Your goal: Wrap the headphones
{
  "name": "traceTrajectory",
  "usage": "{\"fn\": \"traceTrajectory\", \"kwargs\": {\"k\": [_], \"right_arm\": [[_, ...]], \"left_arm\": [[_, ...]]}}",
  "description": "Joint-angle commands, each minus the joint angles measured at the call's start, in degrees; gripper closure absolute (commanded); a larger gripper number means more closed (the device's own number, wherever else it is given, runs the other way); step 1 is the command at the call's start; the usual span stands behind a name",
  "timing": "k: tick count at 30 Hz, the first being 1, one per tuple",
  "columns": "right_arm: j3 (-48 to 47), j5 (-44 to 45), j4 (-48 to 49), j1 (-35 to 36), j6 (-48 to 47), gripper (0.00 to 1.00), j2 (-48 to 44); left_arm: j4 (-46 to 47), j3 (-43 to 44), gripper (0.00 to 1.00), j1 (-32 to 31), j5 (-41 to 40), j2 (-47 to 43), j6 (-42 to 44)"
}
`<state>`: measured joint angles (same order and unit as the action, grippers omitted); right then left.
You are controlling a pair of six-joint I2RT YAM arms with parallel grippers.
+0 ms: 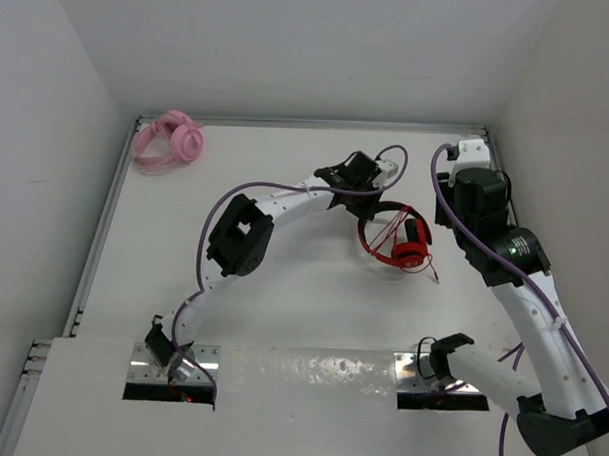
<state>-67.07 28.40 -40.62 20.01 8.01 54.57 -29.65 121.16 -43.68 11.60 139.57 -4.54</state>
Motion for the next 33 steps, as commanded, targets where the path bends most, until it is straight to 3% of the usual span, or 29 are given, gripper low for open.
{"fn": "traceTrajectory", "kwargs": {"k": [1, 2, 6, 7, 9, 12, 16, 20, 29, 33], "right_arm": [[2.3, 1.4, -2.1, -0.1, 1.9, 0.61, -1.6], [2.9, 1.4, -2.2, -0.1, 1.9, 0.60, -2.3], [5.4, 0.9, -2.4, -0.1, 2.5, 0.59, -3.1], [5.5, 0.6, -2.5, -0.1, 2.5, 0.59, -3.1], [5.8, 0.1, -2.7, -0.1, 2.6, 0.59, -3.1], [5.7, 0.0, -3.1, -0.1, 3.1, 0.59, -2.9], [5.7, 0.3, -3.4, -0.1, 4.4, 0.57, -3.3], [7.6, -0.4, -3.1, -0.1, 6.0, 0.54, -4.2], [13.1, -0.8, 0.5, -0.1, 9.7, 0.47, -5.3], [13.8, -0.5, 1.4, -0.1, 9.7, 0.42, -5.1]], "left_arm": [[6.1, 3.5, 1.00, -1.7, 1.9, 0.5, -3.7], [6.7, 3.1, 1.00, -2.0, 1.7, 1.0, -3.9], [8.0, 1.7, 0.83, -3.3, 1.3, 2.5, -5.8], [8.2, 1.4, 0.71, -3.3, 1.8, 3.1, -6.1], [8.2, 1.1, 0.58, -3.4, 2.4, 3.6, -6.5], [7.5, 0.9, 0.43, -3.4, 2.6, 3.6, -6.1], [5.4, 1.9, 0.30, -3.0, -0.7, 0.7, -5.0], [3.2, 1.9, 0.01, 0.7, -2.6, -5.4, -4.0], [-5.7, -7.4, 0.00, 13.9, -7.1, -29.9, 6.6], [-8.5, -17.6, 0.00, 20.0, -10.1, -39.9, 11.6]]}}
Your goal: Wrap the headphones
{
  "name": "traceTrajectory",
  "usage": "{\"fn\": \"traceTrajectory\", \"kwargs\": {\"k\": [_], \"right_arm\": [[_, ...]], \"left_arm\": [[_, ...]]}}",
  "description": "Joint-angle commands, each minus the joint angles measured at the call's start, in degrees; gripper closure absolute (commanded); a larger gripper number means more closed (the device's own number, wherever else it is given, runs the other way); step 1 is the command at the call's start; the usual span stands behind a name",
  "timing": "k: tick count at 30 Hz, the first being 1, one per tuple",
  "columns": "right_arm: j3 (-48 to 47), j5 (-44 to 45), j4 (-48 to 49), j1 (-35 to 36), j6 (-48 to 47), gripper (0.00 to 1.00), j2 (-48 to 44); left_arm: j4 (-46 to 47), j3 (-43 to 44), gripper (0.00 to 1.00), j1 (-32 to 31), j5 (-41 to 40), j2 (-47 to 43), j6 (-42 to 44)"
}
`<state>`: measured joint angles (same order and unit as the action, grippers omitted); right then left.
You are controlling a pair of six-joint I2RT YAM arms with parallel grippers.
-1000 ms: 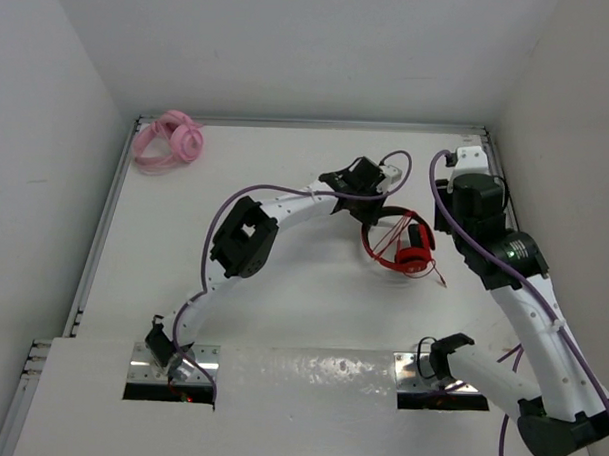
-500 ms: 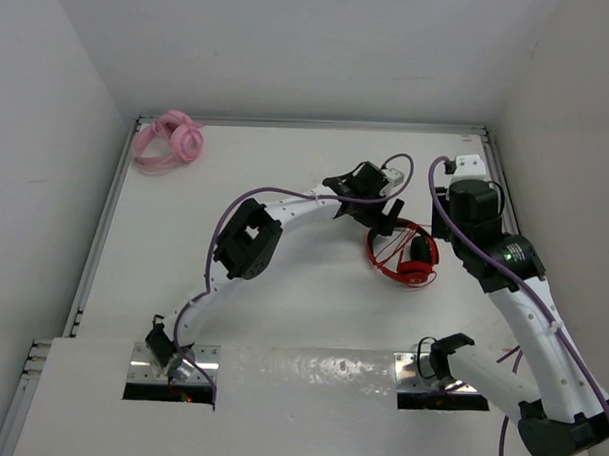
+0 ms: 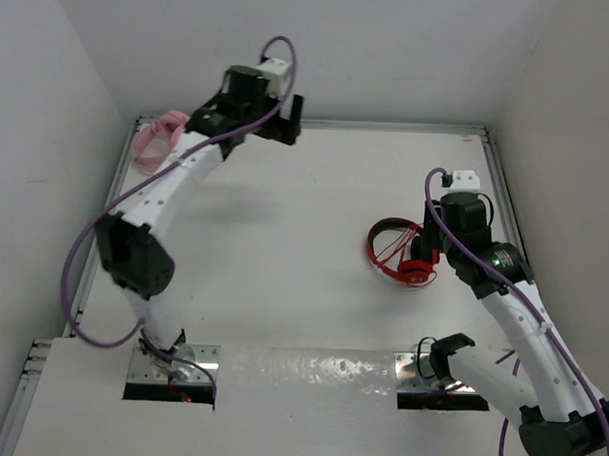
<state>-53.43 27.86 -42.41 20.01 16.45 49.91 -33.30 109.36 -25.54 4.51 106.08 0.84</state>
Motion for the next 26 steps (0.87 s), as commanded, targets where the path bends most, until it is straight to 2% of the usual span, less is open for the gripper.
{"fn": "traceTrajectory", "kwargs": {"k": [1, 5, 8, 10, 13, 26], "right_arm": [[0.3, 0.0, 3.5, -0.1, 1.2, 0.42, -0.3], [0.8, 1.9, 3.4, -0.1, 1.2, 0.32, 0.2], [1.2, 3.3, 3.7, -0.1, 1.4, 0.28, -0.2], [2.0, 3.4, 4.2, -0.1, 1.2, 0.27, -0.6], [2.8, 3.4, 4.6, -0.1, 1.4, 0.25, -1.0], [5.4, 4.8, 3.0, -0.1, 3.0, 0.20, -4.3]], "left_arm": [[-5.0, -11.2, 0.00, 4.9, -2.8, -8.3, 8.0], [-4.4, -25.2, 0.00, 12.5, -7.5, -18.1, 8.5], [-2.8, -34.3, 0.00, 19.6, -7.4, -23.3, 7.9], [-0.7, -39.8, 0.00, 21.9, -7.6, -26.6, 6.4], [1.7, -41.6, 0.00, 24.9, -7.5, -28.2, 4.6], [1.7, -40.8, 0.02, 25.2, -4.8, -26.4, 4.1]]}}
